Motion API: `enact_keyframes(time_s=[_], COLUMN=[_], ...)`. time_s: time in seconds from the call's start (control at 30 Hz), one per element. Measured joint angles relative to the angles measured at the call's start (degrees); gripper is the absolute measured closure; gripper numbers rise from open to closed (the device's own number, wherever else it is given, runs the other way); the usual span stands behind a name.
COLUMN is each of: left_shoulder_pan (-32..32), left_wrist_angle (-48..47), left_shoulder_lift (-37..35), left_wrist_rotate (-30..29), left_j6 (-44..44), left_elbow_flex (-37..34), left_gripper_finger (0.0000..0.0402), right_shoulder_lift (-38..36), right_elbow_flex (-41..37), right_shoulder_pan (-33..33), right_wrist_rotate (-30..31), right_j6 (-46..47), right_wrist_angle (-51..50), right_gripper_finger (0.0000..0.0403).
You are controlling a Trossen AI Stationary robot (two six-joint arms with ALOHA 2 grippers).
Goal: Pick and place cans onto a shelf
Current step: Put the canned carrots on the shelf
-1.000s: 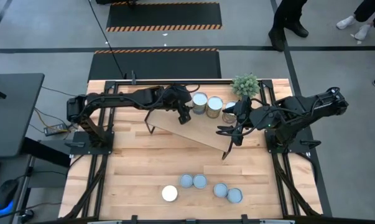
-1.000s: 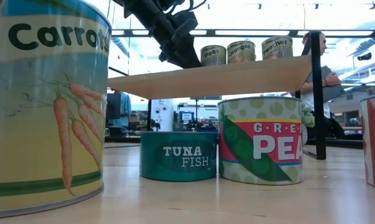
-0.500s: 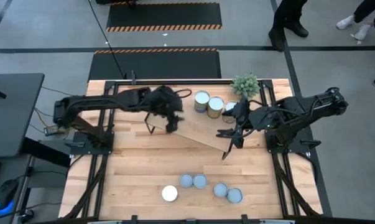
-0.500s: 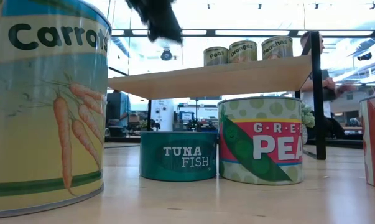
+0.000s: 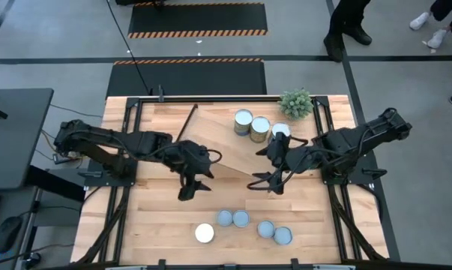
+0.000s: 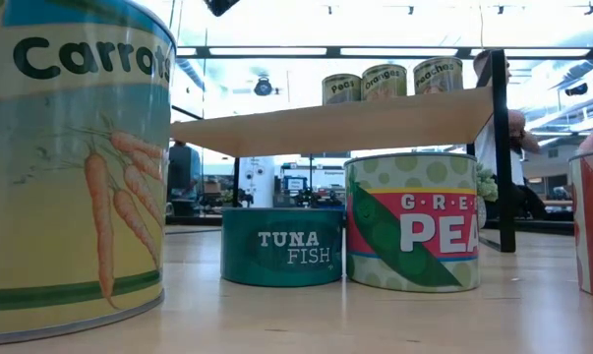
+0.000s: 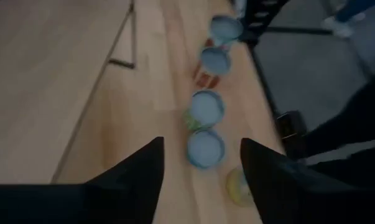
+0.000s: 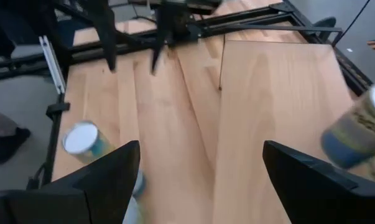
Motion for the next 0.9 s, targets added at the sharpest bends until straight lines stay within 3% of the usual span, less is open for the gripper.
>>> enact_keyframes(time_s=[0.1,0.23,0.3,0.5,0.77,0.9], left_shoulder_pan=[-1.98,-6.40,-9.54,-17.79,-24.07,-25.34], left_wrist_angle=[-0.50,-2.65,-5.46,-7.18,-5.41,-5.18], left_shoulder_lift=[0.02,0.02,0.07,2.41,6.53,9.24], left_wrist_rotate=[0.13,8.03,9.16,0.11,-8.92,-10.70], left_j6=[-0.03,-0.22,-0.34,-5.62,-16.55,-22.65], left_elbow_flex=[-0.02,-0.02,-0.02,-0.09,-0.04,-0.04], left_gripper_finger=[0.0146,0.0106,0.0097,0.0093,0.0092,0.0092], right_shoulder_lift=[2.28,4.58,4.96,6.74,7.68,7.53], right_elbow_flex=[0.00,1.25,2.69,7.05,7.26,7.26], right_shoulder_pan=[0.51,0.46,0.40,0.92,1.25,1.59], right_wrist_rotate=[0.26,0.91,2.80,8.26,8.24,7.67], right_j6=[1.44,5.73,7.95,11.65,11.58,10.42], right_wrist_angle=[3.20,3.89,2.43,-0.80,-2.77,-4.52], right_gripper_finger=[0.0056,0.0056,0.0056,0.0056,0.0056,0.0056])
